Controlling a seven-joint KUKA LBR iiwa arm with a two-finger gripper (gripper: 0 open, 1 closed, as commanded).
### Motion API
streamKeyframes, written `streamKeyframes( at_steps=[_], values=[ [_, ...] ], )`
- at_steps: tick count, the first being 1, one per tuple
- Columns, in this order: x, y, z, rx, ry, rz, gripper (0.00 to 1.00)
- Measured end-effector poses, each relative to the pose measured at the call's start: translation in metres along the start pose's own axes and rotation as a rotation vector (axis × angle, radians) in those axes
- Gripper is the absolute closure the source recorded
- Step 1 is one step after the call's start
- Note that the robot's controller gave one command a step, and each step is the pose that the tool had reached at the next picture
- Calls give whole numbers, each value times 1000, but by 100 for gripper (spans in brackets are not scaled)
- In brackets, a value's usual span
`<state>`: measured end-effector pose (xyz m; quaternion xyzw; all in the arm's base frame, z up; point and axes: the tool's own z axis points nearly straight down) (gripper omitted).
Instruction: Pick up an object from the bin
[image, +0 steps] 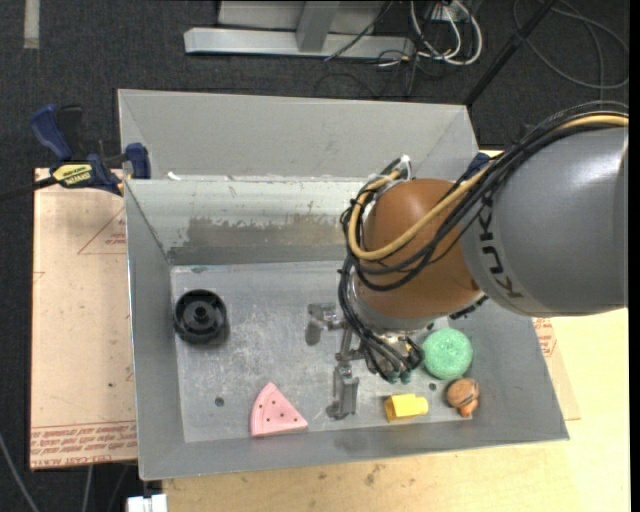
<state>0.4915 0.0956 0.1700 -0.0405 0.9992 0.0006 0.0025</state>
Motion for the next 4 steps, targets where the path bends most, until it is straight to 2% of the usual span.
streamKeyframes(
  at_steps=[1, 2, 3, 4],
  values=[
    [-8, 35, 14, -1, 4, -323, 0],
    [-5, 52, 32, -1, 5, -509, 0],
    [2, 51, 78, -2, 3, -762, 0],
    [5, 51, 98, -4, -1, -916, 100]
  ],
)
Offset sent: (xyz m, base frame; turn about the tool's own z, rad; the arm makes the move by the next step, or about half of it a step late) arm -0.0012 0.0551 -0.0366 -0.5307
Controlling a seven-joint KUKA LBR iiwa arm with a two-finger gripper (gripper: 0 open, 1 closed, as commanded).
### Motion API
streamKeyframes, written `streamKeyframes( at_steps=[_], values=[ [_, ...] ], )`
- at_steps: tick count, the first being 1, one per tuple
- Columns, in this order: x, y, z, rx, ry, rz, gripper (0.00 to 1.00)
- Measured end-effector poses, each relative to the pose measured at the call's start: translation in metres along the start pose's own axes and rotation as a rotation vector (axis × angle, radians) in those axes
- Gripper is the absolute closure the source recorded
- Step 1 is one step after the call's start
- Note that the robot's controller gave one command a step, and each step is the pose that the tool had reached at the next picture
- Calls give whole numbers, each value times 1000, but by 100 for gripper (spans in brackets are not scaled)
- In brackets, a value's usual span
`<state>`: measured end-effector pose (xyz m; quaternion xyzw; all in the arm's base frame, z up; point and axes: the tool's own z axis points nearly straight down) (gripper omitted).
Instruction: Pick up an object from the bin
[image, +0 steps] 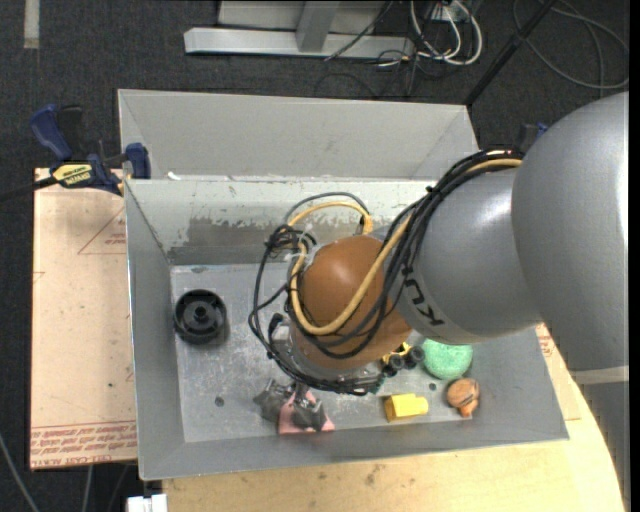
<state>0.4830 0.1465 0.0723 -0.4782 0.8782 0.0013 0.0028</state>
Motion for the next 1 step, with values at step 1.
streamKeyframes(
  at_steps=[1],
  values=[
    [0, 0, 0, 0, 0, 0, 100]
  ],
)
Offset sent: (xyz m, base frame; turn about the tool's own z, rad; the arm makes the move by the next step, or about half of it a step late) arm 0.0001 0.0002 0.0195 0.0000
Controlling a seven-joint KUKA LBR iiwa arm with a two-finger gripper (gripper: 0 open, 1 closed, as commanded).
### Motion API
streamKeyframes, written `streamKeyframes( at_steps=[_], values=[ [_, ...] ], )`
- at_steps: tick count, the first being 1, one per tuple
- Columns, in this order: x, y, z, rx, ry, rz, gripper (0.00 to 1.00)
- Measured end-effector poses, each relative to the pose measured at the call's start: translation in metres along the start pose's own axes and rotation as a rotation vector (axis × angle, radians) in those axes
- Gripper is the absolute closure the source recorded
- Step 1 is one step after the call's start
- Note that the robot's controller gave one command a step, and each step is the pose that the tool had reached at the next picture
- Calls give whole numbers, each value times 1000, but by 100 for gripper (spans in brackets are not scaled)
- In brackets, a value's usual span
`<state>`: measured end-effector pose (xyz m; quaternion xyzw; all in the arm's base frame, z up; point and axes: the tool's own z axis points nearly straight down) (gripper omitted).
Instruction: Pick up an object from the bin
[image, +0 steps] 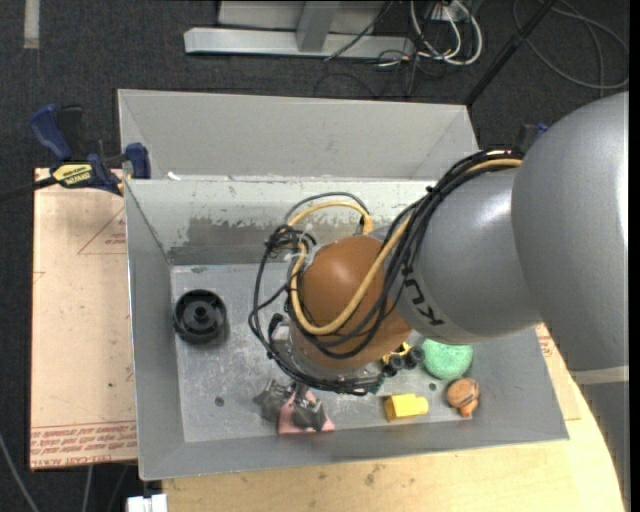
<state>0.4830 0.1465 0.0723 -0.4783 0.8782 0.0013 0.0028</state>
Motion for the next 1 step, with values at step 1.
streamKeyframes(
  at_steps=[1],
  values=[
    [0, 0, -2, -1, 1, 0, 100]
  ],
)
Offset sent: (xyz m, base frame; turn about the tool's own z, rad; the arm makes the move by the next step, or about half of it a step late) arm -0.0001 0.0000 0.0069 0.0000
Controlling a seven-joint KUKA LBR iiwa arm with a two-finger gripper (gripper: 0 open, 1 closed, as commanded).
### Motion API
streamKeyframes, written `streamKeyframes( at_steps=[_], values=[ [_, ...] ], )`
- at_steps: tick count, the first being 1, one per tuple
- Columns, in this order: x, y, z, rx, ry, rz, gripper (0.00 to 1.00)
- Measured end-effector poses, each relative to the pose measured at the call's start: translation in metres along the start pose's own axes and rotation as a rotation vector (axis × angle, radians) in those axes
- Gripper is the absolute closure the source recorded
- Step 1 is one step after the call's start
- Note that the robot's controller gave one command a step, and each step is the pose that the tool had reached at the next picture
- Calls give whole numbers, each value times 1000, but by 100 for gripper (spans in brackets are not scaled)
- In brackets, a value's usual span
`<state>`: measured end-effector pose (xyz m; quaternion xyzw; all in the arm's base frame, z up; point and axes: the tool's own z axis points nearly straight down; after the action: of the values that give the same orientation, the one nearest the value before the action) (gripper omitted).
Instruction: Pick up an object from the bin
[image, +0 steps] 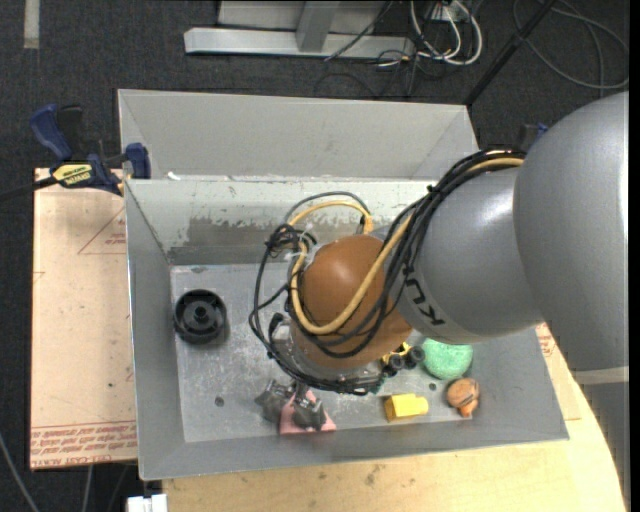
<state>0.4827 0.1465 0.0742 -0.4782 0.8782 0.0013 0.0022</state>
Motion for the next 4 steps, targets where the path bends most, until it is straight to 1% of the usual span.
streamKeyframes(
  at_steps=[2, 3, 4],
  values=[
    [0, 0, -8, 1, 2, 1, 100],
    [1, 1, -13, -2, 5, 1, 100],
    [1, 1, -24, -2, 4, 2, 100]
  ],
)
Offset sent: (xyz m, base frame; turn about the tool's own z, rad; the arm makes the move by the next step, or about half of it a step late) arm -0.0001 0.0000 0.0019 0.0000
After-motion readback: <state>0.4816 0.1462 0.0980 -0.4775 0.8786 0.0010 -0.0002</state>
